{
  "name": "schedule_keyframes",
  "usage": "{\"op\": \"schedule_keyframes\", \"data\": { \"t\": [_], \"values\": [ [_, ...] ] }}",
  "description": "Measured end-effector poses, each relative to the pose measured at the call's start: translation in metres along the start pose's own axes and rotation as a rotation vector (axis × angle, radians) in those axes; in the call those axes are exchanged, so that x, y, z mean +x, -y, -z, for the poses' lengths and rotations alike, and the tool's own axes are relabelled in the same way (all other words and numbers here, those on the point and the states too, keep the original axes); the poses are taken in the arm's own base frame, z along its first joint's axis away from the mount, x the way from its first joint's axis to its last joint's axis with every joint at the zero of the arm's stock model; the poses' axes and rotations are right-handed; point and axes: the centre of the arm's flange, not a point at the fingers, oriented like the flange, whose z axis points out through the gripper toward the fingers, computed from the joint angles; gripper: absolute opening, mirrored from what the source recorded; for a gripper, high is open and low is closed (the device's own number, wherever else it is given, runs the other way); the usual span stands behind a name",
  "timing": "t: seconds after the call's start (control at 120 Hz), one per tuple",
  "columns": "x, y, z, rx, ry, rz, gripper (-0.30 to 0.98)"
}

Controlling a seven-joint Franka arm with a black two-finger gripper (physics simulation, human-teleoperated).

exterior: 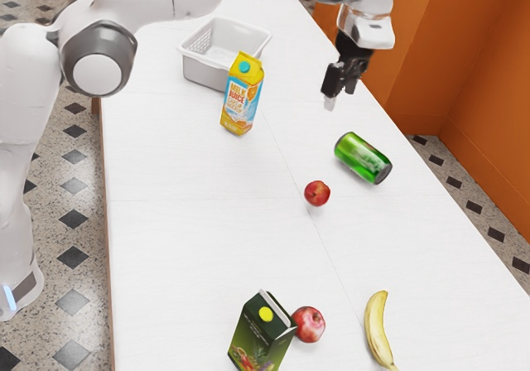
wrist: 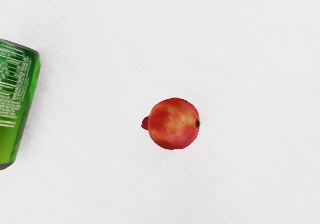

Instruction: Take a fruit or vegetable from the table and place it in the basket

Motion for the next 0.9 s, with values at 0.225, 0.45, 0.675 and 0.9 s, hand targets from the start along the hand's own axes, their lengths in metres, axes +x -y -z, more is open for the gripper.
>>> {"op": "schedule_keyframes", "data": {
  "t": [0.225, 0.45, 0.675, 0.9],
  "values": [
    [0.090, -0.060, -0.043, -0.053, -0.027, -0.352, 0.68],
    [0.134, -0.151, -0.069, -0.084, 0.046, -0.591, 0.68],
    [0.168, -0.192, -0.105, -0.083, 0.093, -0.724, 0.69],
    [0.230, -0.246, -0.160, -0.109, 0.074, -0.884, 0.68]
  ]
}}
